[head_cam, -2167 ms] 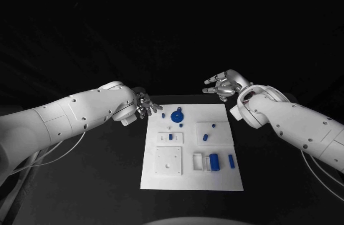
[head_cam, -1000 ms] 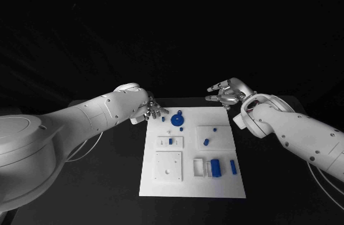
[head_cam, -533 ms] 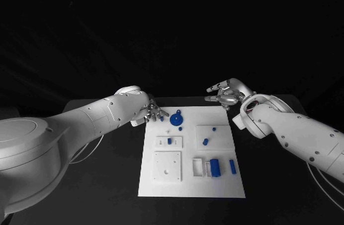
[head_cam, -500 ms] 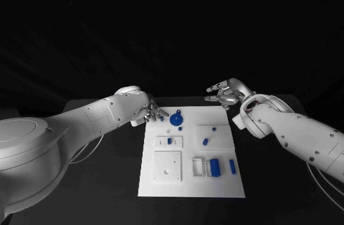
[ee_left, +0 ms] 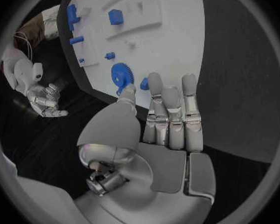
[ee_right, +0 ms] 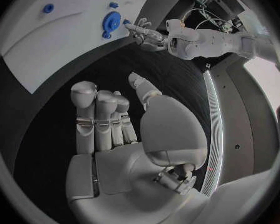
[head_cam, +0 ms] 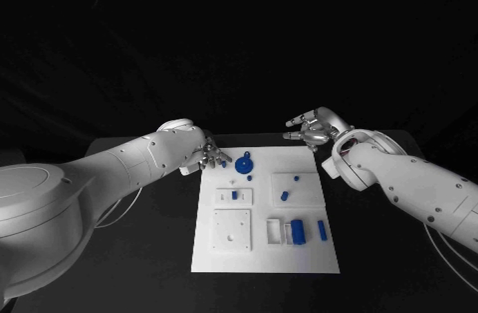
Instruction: Assemble the parts on the task board
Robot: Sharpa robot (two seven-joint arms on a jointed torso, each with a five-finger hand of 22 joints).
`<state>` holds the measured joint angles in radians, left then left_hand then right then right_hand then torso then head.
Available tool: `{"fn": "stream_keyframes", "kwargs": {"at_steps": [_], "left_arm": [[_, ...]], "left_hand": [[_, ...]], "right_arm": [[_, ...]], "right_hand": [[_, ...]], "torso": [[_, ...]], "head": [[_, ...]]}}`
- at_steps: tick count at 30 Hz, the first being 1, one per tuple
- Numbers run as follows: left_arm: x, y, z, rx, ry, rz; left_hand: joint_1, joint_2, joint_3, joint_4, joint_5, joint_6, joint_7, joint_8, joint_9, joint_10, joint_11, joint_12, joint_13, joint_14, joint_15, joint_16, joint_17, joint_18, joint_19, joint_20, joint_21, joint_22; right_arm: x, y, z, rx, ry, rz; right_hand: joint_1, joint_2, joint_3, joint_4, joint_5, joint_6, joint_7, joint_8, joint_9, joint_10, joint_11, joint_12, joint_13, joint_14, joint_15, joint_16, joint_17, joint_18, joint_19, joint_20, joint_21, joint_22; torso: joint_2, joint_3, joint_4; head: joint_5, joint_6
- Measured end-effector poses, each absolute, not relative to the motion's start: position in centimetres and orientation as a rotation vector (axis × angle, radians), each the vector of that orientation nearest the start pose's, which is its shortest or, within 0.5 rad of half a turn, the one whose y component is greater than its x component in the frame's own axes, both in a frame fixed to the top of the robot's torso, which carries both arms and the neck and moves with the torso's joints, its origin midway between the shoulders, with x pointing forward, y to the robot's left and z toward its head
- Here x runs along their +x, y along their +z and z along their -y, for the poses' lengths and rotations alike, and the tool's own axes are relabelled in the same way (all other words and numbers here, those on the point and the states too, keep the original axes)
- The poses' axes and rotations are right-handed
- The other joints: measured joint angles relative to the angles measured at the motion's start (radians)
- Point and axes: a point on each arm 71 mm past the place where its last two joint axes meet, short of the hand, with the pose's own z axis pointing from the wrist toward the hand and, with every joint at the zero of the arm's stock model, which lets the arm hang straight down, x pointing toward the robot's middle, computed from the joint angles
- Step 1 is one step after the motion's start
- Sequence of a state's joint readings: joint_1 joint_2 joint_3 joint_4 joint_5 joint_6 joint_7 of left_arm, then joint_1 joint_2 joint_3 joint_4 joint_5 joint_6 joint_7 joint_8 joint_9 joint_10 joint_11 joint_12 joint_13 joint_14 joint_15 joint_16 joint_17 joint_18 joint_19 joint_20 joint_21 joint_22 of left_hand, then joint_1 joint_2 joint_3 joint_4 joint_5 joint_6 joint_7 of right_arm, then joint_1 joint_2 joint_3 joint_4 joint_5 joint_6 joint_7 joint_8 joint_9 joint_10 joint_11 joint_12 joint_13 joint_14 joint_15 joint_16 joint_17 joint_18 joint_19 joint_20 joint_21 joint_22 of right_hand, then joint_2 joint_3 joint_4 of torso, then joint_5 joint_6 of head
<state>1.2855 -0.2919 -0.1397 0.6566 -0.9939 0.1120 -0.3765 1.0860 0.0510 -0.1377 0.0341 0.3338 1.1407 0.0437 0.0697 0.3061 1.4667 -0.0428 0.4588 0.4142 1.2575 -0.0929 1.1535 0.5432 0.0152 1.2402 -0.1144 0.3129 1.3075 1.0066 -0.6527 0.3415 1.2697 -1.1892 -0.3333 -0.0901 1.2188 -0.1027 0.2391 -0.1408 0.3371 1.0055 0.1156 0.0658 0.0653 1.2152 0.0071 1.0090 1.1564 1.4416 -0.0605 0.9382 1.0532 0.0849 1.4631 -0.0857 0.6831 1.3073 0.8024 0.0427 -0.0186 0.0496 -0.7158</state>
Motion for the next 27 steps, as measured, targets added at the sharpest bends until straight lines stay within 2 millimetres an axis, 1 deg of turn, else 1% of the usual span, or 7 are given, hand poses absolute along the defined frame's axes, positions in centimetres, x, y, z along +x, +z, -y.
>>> {"fn": "stream_keyframes", "kwargs": {"at_steps": [2, 7, 10, 15, 19, 25, 27], "left_arm": [[60.54, -23.11, -18.38, -0.367, -0.258, -2.18], [60.53, -23.14, -18.44, -0.369, -0.255, -2.182], [60.53, -23.15, -18.45, -0.369, -0.254, -2.183], [60.53, -23.16, -18.51, -0.372, -0.251, -2.183], [60.5, -23.17, -18.47, -0.374, -0.253, -2.185], [60.42, -23.22, -18.33, -0.385, -0.267, -2.191], [60.38, -23.24, -18.34, -0.39, -0.272, -2.194]], "left_hand": [[0.01, 0.01, 0.001, -0.012, 0.036, 0.008, -0.008, 0.008, 0.014, 0.0, 0.0, 0.0, 0.0, 0.0, 0.0, 0.0, 0.002, 0.0, 0.0, 0.0, 0.0, 0.0], [0.025, 0.025, 0.0, -0.044, 0.072, 0.012, -0.012, 0.011, 0.069, 0.0, 0.0, 0.004, 0.002, 0.004, -0.004, 0.004, 0.005, 0.0, 0.0, 0.0, 0.007, 0.0], [0.026, 0.031, -0.003, -0.055, 0.072, 0.012, -0.012, 0.014, 0.121, 0.0, 0.0, 0.004, 0.003, 0.004, -0.004, 0.004, 0.005, 0.0, 0.0, 0.0, 0.012, 0.0], [0.024, 0.034, -0.003, -0.055, 0.072, 0.012, -0.012, 0.014, 0.161, 0.0, 0.0, 0.004, 0.003, 0.004, -0.004, 0.004, 0.005, 0.0, 0.0, 0.0, 0.016, 0.0], [0.031, 0.047, 0.0, -0.058, 0.071, 0.012, -0.012, 0.014, 0.181, 0.0, 0.0, 0.004, 0.003, 0.004, -0.004, 0.004, 0.005, 0.0, 0.0, 0.0, 0.016, 0.0], [0.06, 0.082, 0.014, -0.073, 0.06, 0.004, -0.022, 0.047, 0.23, -0.004, -0.004, 0.005, 0.003, 0.007, -0.007, 0.004, 0.005, 0.0, 0.0, 0.0, 0.018, 0.0], [0.082, 0.088, 0.021, -0.08, 0.06, -0.005, -0.031, 0.065, 0.273, 0.0, -0.007, 0.01, 0.002, 0.007, -0.007, 0.004, 0.005, 0.0, 0.003, -0.004, 0.02, 0.001]], "right_arm": [[54.23, -17.44, 20.35, 0.416, 0.834, -1.556], [54.24, -17.46, 20.33, 0.416, 0.834, -1.556], [54.25, -17.46, 20.29, 0.416, 0.835, -1.556], [54.27, -17.49, 20.29, 0.417, 0.834, -1.556], [54.29, -17.51, 20.29, 0.417, 0.834, -1.557], [54.3, -17.53, 20.25, 0.418, 0.834, -1.557], [54.31, -17.53, 20.26, 0.418, 0.833, -1.557]], "right_hand": [[0.0, 0.0, 0.0, 0.0, 0.0, 0.0, 0.0, 0.0, 0.0, 0.0, 0.0, 0.0, 0.0, 0.0, 0.0, 0.0, 0.0, 0.0, 0.0, 0.0, 0.0, 0.0], [0.0, 0.0, 0.0, 0.0, 0.0, 0.0, 0.0, 0.0, 0.0, 0.0, 0.0, 0.0, 0.0, 0.0, 0.0, 0.0, 0.0, 0.0, 0.0, 0.0, 0.0, 0.0], [0.0, 0.0, 0.0, 0.0, 0.0, 0.0, 0.0, 0.0, 0.0, 0.0, 0.0, 0.0, 0.0, 0.0, 0.0, 0.0, 0.0, 0.0, 0.0, 0.0, 0.0, 0.0], [0.0, 0.0, 0.0, 0.0, 0.0, 0.0, 0.0, 0.0, 0.0, 0.0, 0.0, 0.0, 0.0, 0.0, 0.0, 0.0, 0.0, 0.0, 0.0, 0.0, 0.0, 0.0], [0.0, 0.0, 0.0, 0.0, 0.0, 0.0, 0.0, 0.0, 0.0, 0.0, 0.0, 0.0, 0.0, 0.0, 0.0, 0.0, 0.0, 0.0, 0.0, 0.0, -0.003, 0.0], [0.0, 0.0, 0.0, 0.0, 0.0, 0.0, 0.0, 0.0, 0.0, 0.0, 0.0, 0.0, 0.0, 0.0, 0.0, 0.0, 0.0, 0.0, 0.0, 0.0, -0.004, 0.0], [0.0, 0.0, 0.0, 0.0, 0.0, 0.0, 0.0, 0.0, 0.0, 0.0, 0.0, 0.0, 0.0, 0.0, 0.0, 0.0, 0.0, 0.0, 0.0, 0.0, -0.004, 0.0]], "torso": [[0.0, 0.0, 0.0], [0.0, 0.0002, -0.0001], [0.0, 0.0002, -0.0001], [0.001, 0.0002, 0.0], [0.001, 0.0001, 0.0], [0.002, 0.0003, 0.0], [0.002, 0.0003, 0.0]], "head": [[-0.001, 0.0], [0.0, 0.0], [0.0, 0.0], [0.0, -0.002], [0.0, -0.003], [0.0, -0.005], [0.0, -0.005]]}}
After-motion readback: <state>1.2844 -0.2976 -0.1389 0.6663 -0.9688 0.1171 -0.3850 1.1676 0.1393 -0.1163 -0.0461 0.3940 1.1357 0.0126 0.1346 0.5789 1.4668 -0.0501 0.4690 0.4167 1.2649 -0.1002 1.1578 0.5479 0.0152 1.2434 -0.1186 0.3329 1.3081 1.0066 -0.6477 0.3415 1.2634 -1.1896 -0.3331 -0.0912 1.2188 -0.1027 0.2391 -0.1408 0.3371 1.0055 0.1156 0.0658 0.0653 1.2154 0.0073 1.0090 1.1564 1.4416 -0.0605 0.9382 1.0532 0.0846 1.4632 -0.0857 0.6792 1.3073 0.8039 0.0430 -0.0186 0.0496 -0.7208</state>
